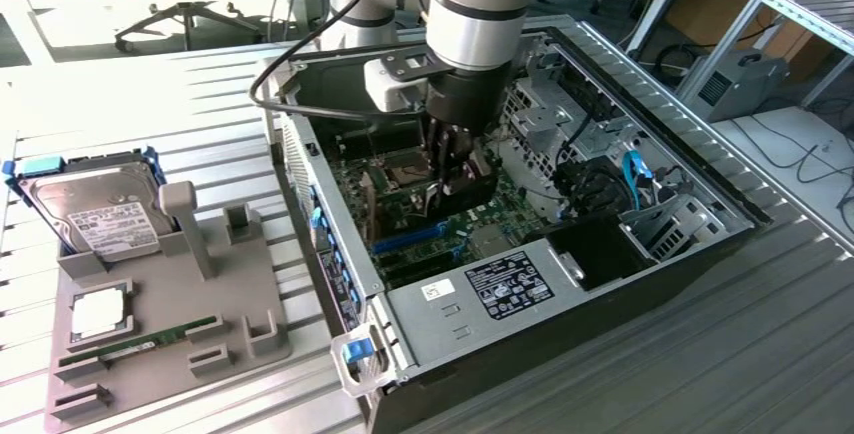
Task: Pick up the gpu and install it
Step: 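Insert the gpu into the slot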
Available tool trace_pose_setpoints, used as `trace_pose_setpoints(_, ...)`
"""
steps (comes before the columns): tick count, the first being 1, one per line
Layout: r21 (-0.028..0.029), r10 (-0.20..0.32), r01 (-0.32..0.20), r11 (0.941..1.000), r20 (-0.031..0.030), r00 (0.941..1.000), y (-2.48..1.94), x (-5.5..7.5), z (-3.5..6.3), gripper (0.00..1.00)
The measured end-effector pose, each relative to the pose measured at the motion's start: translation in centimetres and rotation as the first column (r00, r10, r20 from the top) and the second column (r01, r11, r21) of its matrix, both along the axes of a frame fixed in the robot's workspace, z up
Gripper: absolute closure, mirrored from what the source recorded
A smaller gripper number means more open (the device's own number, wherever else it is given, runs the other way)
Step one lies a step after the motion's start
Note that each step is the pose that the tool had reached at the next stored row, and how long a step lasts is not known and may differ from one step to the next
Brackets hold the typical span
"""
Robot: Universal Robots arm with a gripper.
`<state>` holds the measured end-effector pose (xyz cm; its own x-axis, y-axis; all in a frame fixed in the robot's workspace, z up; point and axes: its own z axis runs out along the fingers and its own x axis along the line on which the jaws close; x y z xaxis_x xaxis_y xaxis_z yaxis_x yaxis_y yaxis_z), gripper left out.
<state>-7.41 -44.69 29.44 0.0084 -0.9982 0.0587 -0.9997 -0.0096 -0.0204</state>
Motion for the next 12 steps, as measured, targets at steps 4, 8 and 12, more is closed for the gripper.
trace_pose_setpoints(4,0.0,0.0,0.0,1.0,0.0136,0.9999,0.0,0.0,-0.01,0.73)
trace_pose_setpoints(8,0.0009,-0.004,0.004,1.0,0.0137,0.9999,0.0,-0.01,0.0,0.73)
trace_pose_setpoints(12,0.0112,-0.046,0.046,0.9989,0.0136,0.9988,0.0,-0.01,0.0,0.73)
